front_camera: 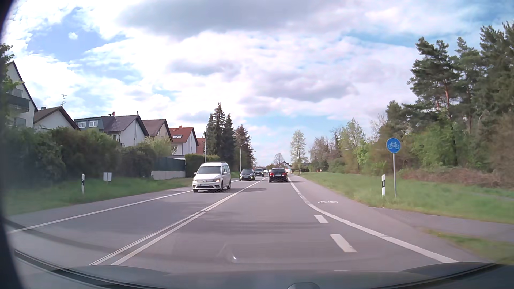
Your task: Follow the waypoints while adhering to traffic rules and regulations
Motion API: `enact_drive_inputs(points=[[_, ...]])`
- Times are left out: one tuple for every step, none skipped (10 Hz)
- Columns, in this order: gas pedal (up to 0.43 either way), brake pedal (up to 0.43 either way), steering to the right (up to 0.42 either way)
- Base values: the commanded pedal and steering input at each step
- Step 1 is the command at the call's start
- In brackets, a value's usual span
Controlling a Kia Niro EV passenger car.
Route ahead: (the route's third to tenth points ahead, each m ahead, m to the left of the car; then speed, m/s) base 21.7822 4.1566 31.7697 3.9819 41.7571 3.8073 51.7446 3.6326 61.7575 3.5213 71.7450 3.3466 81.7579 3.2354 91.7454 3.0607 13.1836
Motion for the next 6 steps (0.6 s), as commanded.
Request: enact_drive_inputs(points=[[0.169,0.0,-0.003],[0.169,0.0,-0.002],[0.169,0.0,-0.002],[0.169,0.0,-0.002],[0.157,0.0,-0.002],[0.157,0.0,-0.001]])
